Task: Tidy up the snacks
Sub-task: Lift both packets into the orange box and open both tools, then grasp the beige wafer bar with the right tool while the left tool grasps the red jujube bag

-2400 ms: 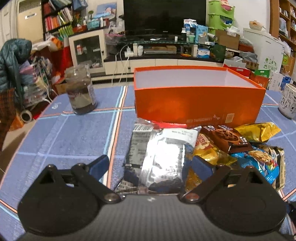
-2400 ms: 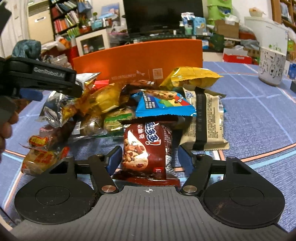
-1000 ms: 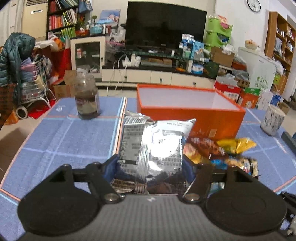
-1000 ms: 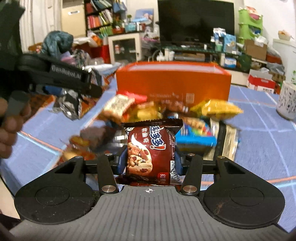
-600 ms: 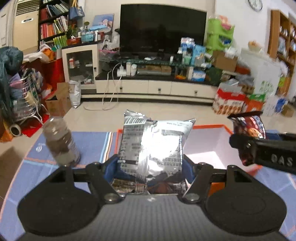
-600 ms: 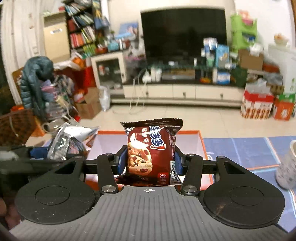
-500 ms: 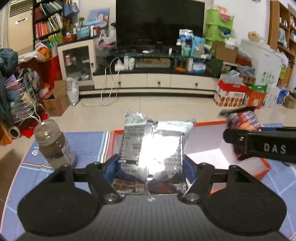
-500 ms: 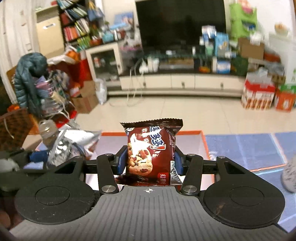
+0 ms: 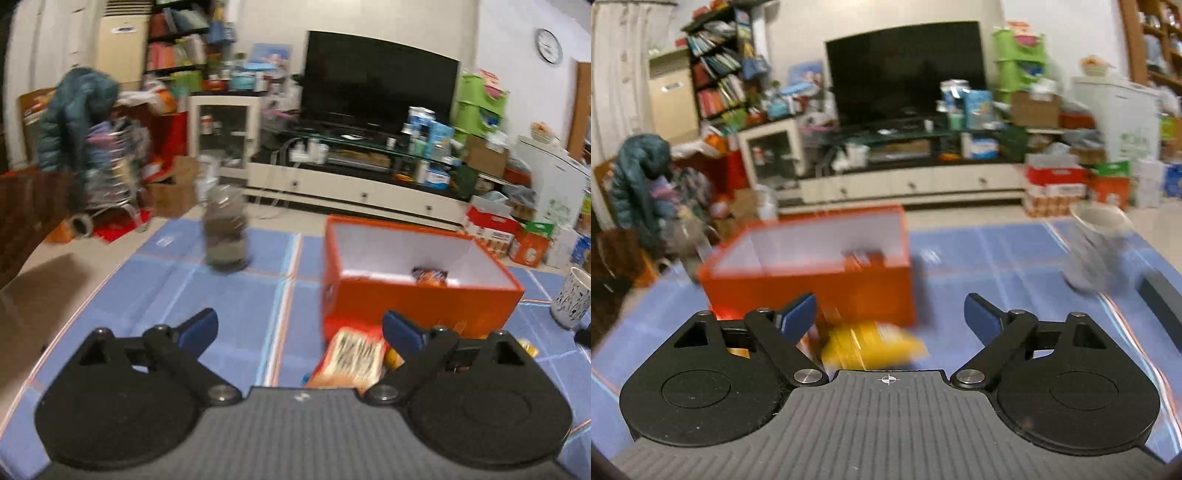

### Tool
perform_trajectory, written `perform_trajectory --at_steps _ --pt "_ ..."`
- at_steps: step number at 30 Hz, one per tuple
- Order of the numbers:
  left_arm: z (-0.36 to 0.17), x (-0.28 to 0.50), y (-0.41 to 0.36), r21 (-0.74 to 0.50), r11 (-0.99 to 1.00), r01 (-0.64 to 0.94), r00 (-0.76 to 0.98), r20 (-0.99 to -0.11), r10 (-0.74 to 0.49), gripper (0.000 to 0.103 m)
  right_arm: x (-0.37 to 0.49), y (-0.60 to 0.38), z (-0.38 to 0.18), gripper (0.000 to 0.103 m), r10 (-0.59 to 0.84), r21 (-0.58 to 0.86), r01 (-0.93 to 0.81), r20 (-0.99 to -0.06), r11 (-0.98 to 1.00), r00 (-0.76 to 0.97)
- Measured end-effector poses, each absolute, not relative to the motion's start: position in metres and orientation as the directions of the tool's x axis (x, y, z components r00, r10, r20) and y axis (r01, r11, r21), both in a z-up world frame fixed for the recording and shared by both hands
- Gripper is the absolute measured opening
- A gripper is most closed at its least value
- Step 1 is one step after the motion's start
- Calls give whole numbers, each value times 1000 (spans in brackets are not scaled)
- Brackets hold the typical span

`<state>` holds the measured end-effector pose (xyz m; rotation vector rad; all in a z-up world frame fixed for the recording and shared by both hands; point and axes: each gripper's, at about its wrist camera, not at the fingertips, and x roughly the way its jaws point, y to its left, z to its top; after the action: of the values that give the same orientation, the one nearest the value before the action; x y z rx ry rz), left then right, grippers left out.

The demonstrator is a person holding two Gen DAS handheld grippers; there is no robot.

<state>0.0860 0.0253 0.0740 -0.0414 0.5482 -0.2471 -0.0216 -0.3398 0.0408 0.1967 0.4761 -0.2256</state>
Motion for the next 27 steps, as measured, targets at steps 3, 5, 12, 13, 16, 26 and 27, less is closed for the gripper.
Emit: perform_trajectory --at_steps 3,5,12,13,16,26,27 --pt "56 60 36 -101 981 167 837 -512 -196 95 -45 -329 27 77 -188 123 280 -486 952 854" --pt "38 47 37 -68 987 147 847 -507 -161 95 -54 -320 19 77 -208 103 282 -450 954 869" --pt "16 51 41 11 984 178 811 -568 -141 96 -21 -323 -20 50 -160 73 240 -557 968 815" --pt "17 53 46 -6 986 166 811 -568 -140 96 -23 -323 -25 48 -145 94 237 -564 967 813" --pt "13 54 55 -89 986 142 790 -590 -167 96 -24 -322 -29 49 -145 86 233 -567 969 811" --pt "-2 51 12 -27 973 229 755 -627 -195 97 -24 -312 -45 52 -129 82 225 -613 971 780" --pt "-2 53 9 -19 972 233 756 -625 -193 97 -24 -310 -46 52 -128 82 226 -616 971 777"
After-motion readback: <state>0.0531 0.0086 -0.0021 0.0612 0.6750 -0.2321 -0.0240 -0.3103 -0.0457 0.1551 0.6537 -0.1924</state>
